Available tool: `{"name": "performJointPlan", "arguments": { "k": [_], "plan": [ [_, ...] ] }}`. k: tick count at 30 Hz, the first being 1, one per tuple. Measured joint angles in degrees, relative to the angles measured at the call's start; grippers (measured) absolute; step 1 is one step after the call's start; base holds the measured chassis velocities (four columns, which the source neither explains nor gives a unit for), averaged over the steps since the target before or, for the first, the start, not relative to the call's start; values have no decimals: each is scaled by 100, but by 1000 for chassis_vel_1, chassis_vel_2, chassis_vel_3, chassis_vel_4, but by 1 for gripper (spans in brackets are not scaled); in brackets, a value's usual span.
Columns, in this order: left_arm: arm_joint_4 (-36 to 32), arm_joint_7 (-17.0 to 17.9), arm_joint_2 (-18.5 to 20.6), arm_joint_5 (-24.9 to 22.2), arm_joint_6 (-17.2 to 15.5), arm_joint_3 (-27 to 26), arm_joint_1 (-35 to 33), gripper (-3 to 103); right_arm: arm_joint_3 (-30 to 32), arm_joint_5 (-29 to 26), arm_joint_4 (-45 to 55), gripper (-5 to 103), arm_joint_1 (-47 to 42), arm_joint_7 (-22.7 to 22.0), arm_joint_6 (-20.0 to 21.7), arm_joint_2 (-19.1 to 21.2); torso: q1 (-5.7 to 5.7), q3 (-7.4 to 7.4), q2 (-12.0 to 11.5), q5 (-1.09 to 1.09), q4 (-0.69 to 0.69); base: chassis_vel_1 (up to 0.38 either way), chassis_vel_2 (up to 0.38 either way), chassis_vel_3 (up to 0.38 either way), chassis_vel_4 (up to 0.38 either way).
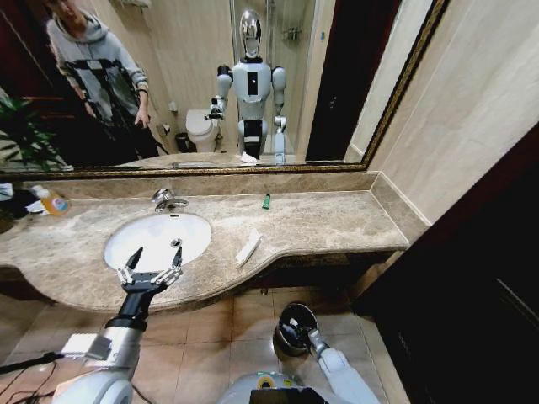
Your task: Pick up the trash from the sink and place it in the trash bin.
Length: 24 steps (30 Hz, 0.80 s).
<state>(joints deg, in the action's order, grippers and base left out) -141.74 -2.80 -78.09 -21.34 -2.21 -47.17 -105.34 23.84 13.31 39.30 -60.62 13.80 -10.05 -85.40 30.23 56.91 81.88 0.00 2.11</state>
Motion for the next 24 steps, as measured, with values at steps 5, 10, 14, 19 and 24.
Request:
{"name": "performJointPlan", "arguments": {
  "k": [5, 10, 14, 19, 24],
  "plan": [
    [0, 0, 0, 0, 0, 0, 0, 100, 87, 164, -291, 3, 169, -46, -108, -36, 0, 0, 0, 0, 0, 0, 0, 0, 0],
    [0, 0, 0, 0, 0, 0, 0, 100, 114, 173, -435, 5, 256, -87, -150, 17, 0, 0, 0, 0, 0, 0, 0, 0, 0],
    [0, 0, 0, 0, 0, 0, 0, 100, 135, 183, -538, 26, 283, -172, -178, 72, 0, 0, 0, 0, 0, 0, 0, 0, 0],
    [0, 0, 0, 0, 0, 0, 0, 100, 136, 171, -475, 42, 243, -190, -186, 123, 0, -1, 0, 0, 0, 0, 0, 0, 0],
    [0, 0, 0, 0, 0, 0, 0, 100, 142, 152, -413, 59, 200, -188, -189, 153, 0, -1, 0, 0, 0, 0, 0, 0, 0]
  ]
}}
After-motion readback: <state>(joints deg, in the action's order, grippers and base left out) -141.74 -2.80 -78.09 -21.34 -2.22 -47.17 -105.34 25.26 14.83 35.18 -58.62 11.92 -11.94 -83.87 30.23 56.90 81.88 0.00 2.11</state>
